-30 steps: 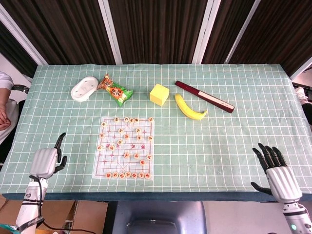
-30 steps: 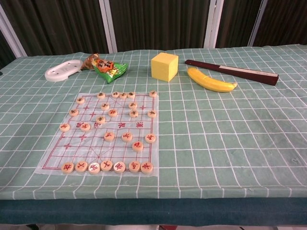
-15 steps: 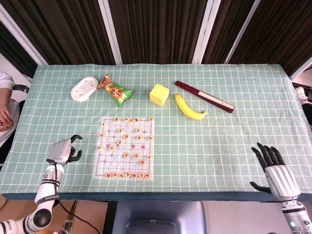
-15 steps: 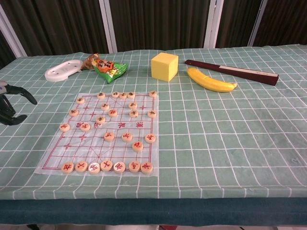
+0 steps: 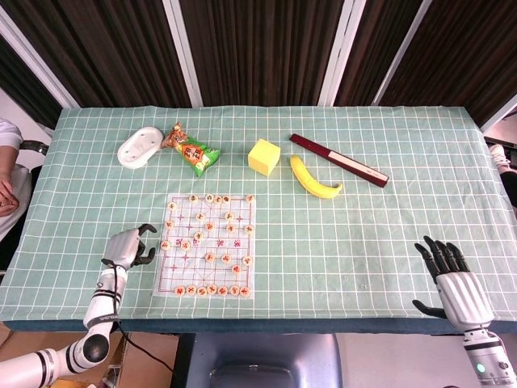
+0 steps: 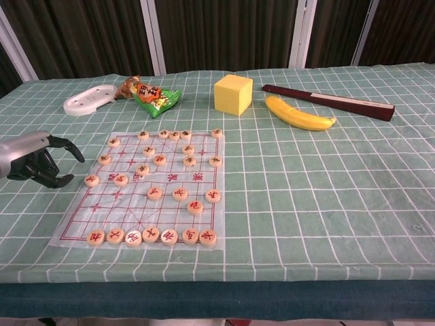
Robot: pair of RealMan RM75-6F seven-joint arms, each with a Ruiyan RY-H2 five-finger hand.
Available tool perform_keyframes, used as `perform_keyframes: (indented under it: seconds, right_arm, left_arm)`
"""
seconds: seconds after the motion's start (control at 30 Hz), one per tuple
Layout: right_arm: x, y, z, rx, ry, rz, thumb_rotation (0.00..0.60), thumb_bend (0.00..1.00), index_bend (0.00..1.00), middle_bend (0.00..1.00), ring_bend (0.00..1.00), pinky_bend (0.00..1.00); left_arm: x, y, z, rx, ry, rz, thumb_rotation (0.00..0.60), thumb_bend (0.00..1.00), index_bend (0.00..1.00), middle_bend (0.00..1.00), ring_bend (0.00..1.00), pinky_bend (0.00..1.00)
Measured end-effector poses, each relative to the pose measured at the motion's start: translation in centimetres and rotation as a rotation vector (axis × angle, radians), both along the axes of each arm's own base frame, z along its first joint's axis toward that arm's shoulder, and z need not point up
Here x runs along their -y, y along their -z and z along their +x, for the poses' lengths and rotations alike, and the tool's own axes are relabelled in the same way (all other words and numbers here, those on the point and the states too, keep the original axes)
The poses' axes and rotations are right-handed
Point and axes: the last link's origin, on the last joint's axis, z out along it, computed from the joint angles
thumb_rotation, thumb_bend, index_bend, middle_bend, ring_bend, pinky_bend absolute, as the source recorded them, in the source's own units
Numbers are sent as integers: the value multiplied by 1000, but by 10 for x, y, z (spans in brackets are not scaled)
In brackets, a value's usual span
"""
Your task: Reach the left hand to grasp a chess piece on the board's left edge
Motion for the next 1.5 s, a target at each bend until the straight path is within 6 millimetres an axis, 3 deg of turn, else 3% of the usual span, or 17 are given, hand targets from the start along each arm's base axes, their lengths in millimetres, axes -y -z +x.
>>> perform_keyframes:
  seconds: [0.37, 1.03, 1.5]
  right_arm:
    - [0, 0, 0, 3, -1, -1, 600, 208, 0, 0, 0, 0]
    - [-1, 0, 0, 2, 1, -3, 600, 208, 0, 0, 0, 0]
    - [-1, -1, 0, 2, 2, -4, 600, 208, 0, 0, 0, 0]
  left_arm:
    - [0, 20, 8, -39, 55, 3, 600, 398, 356, 1000, 1000, 1000]
    - [-2, 33, 8, -53, 55, -7, 600, 398, 406, 1000, 1000, 1000]
    - [-5, 33, 9, -50, 60, 29, 600, 393, 542, 1000, 1000, 1000]
